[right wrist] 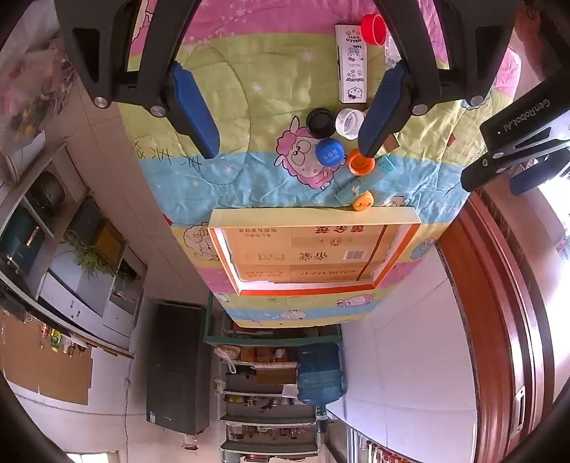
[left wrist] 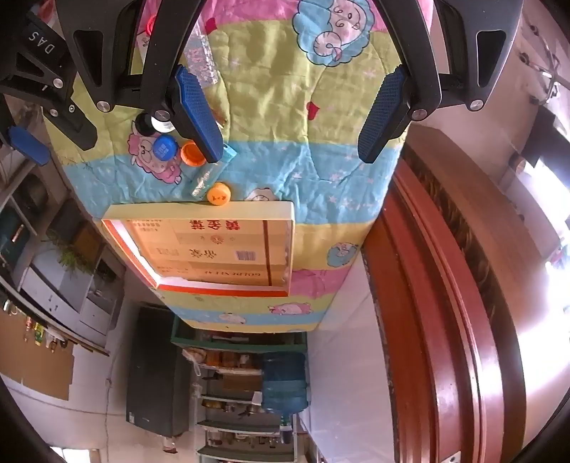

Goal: Organize rigid objects

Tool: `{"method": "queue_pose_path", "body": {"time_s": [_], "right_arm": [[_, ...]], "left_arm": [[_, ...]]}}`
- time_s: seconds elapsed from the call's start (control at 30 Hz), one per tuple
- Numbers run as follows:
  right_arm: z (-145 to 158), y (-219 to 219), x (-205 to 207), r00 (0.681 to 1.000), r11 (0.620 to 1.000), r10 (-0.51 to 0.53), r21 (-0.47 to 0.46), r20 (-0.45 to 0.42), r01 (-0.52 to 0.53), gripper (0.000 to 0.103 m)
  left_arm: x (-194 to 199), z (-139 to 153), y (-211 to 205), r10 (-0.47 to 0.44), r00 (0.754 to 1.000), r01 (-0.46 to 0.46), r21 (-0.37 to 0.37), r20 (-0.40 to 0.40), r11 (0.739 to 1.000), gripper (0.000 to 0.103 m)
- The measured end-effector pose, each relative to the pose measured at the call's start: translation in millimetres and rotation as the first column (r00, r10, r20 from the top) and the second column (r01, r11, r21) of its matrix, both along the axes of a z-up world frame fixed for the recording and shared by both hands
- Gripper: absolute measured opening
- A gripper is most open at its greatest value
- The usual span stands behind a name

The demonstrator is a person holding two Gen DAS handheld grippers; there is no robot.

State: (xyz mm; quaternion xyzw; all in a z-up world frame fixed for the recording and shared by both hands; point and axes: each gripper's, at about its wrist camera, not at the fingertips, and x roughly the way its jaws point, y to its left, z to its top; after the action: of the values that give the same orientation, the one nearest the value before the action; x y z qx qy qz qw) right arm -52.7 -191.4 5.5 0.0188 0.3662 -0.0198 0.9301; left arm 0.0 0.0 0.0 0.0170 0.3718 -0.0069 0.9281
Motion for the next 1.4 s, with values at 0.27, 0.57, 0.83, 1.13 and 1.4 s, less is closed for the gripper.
{"method": "queue_pose_path", "body": {"time_s": [0.27,0.57,0.83,1.13,1.4], "right_arm": [[1.0,2.1,0.1,1.0,1.0,-0.004,0.005,-0.003,0.004,0.079],[-0.9,-5.0,-2.1,1.0,1.0,-0.003,0.007,-0.006,0.003,0.079],[-4.1,-2.4,1.4,1.0,0.999,-0.006,0.048,-0.023,0.007,0.079],[-2.7,0.3,2.1,1.0,1.0,-0.003,0.03,-0.008,0.003,0.079],[-4.2,2.2,3.2,1.0,1.0,0.001,0.031,-0.01,-0.001,0.079]], "left_arm": [[2.0,-2.9,-0.3,-0.013,1.0,0.012,-0.018,-0.016,1.0,0.08],[-3.7,-4.4,-5.7,-0.023,1.0,0.023,-0.015,-0.014,1.0,0.08],[-1.3,-7.9,-2.7,-0.02,1.0,0.019,-0.032,-0.023,0.999,0.08],[-2.5,-11.1,0.7,-0.013,1.0,0.012,-0.041,-0.022,0.999,0.08],[-3.0,-12.9,3.5,-0.008,1.0,0.007,-0.042,-0.027,0.999,0.08]]}}
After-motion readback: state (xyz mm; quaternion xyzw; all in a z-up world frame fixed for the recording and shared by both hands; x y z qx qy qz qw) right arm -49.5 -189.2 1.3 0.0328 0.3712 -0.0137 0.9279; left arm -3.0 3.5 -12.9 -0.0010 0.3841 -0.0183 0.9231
